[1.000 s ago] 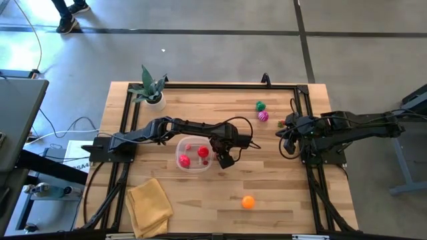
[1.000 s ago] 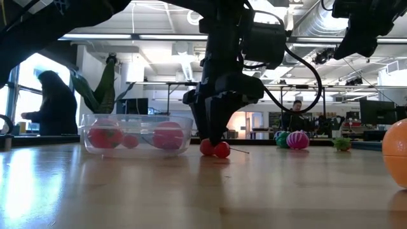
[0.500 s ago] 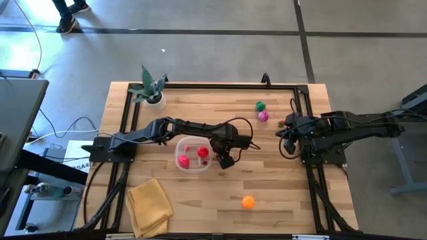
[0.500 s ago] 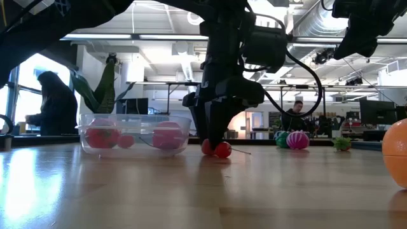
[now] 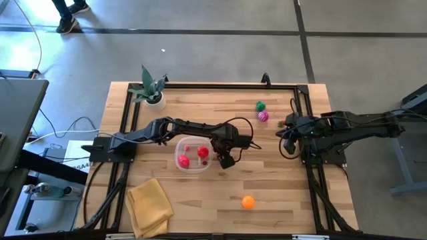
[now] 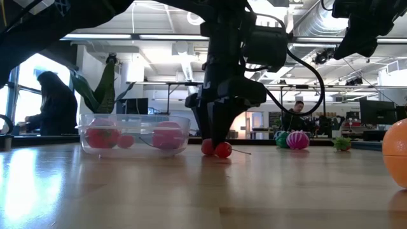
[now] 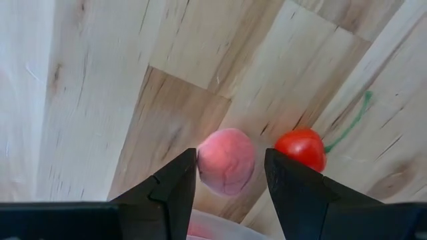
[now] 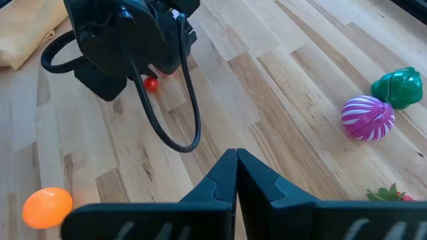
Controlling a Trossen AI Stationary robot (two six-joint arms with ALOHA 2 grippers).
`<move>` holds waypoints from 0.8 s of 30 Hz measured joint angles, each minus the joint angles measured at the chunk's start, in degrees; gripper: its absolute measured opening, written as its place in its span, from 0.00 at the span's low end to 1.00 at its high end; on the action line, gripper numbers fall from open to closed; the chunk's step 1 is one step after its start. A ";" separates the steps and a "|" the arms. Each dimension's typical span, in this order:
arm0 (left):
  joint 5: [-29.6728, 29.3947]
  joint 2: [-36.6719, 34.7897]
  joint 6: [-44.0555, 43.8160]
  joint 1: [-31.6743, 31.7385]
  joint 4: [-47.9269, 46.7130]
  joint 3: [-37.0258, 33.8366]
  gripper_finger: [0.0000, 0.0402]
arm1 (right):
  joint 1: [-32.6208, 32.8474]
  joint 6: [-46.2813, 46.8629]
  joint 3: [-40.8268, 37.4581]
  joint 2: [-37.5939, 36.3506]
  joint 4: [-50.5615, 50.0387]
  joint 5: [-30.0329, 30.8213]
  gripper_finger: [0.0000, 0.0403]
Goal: Pick and placing Produce into tupperware
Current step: Put the pink peach into the transparent container
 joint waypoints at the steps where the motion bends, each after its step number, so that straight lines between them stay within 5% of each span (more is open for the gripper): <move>1: 0.00 0.00 0.02 0.00 0.11 0.00 0.42 | -0.02 -0.01 -0.01 -0.02 -0.02 0.01 0.00; 24: -0.42 0.00 -0.90 0.02 0.16 0.00 0.30 | -0.01 0.01 0.01 -0.02 0.00 0.00 0.00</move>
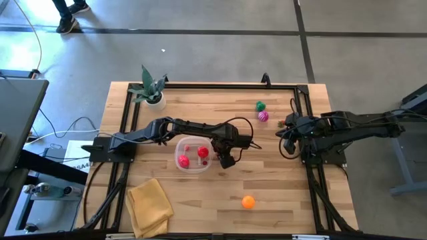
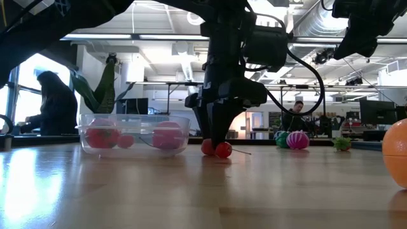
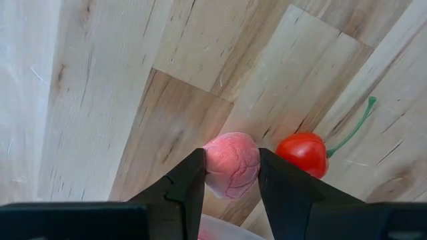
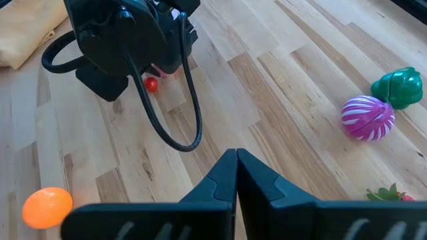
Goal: Pick and placing Produce into tupperware
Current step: Put the pink peach into the transparent container
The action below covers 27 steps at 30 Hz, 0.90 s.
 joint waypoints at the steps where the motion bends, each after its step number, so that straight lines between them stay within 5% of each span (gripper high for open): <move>1: -0.02 0.00 0.00 0.00 0.00 0.00 0.30 | 0.00 -0.02 -0.02 0.01 0.00 -0.01 0.00; 27: -5.22 -3.71 -0.54 -0.02 -9.98 7.51 0.30 | -0.01 -0.01 -0.01 0.01 -0.02 0.00 0.00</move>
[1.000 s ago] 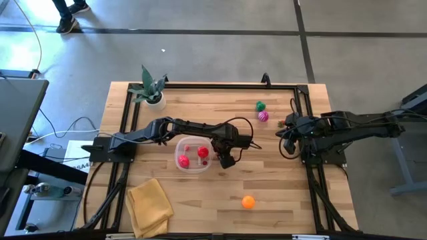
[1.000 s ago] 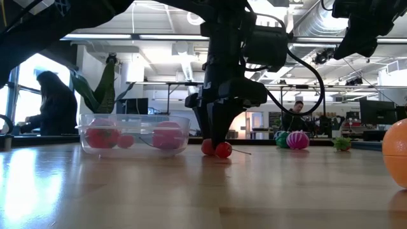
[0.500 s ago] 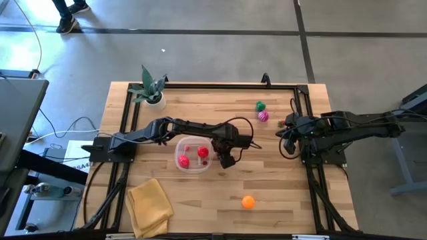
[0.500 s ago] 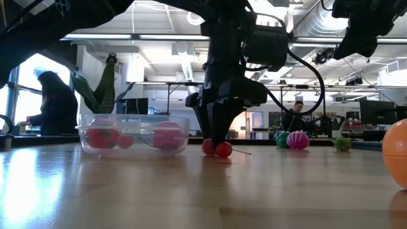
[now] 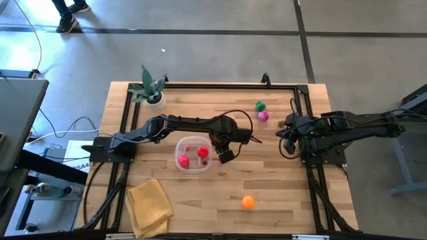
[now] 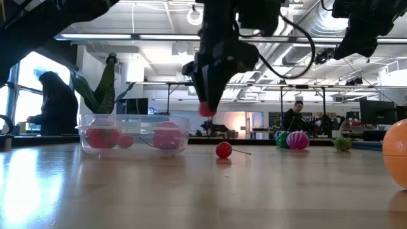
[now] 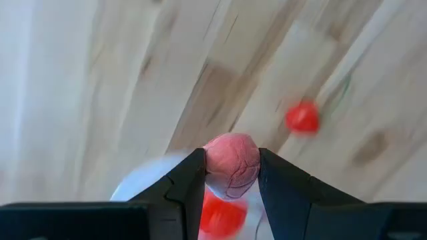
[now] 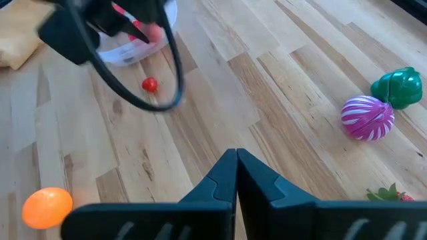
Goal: Pick and placing Produce into tupperware
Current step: Put the pink peach into the transparent container
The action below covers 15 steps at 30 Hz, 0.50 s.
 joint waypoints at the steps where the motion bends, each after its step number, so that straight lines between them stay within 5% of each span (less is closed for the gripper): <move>1: -0.02 -0.52 -0.23 0.00 -0.36 0.00 0.30 | -0.01 0.01 0.01 -0.01 0.00 0.00 0.00; 9: -3.04 -4.80 -0.57 -0.90 -1.93 -1.20 0.30 | 0.00 0.01 0.01 -0.01 0.01 0.01 0.00; 15: -1.74 -8.90 -2.41 -0.89 -1.80 -9.73 0.30 | 0.01 -0.01 -0.01 0.01 0.00 0.01 0.00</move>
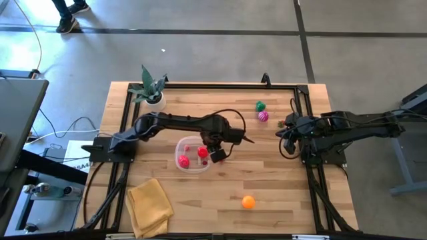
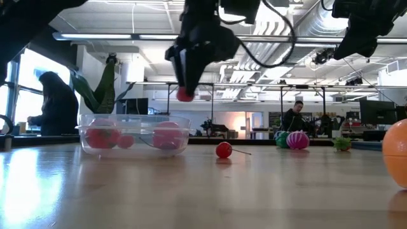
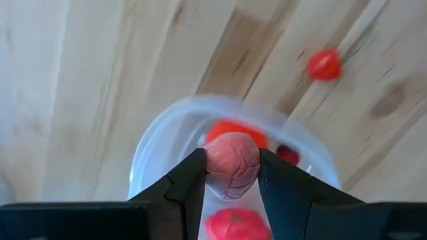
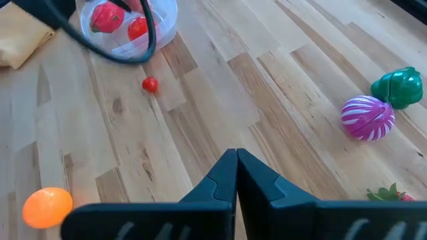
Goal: Pick and placing Produce into tupperware
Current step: Put the pink peach into the transparent container
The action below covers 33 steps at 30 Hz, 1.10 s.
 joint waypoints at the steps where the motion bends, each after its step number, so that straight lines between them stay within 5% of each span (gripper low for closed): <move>1: 0.02 -1.02 -0.52 -0.14 0.16 -1.69 0.30 | 0.00 0.01 0.02 0.00 0.01 -0.02 0.00; 18: 2.89 -24.36 -8.30 -0.97 26.63 -42.58 0.30 | -0.02 0.02 0.02 -0.02 0.01 0.00 0.00; 33: 5.12 -26.55 -9.75 -0.95 36.88 -52.40 0.30 | -0.01 0.01 0.00 -0.02 0.02 -0.01 0.00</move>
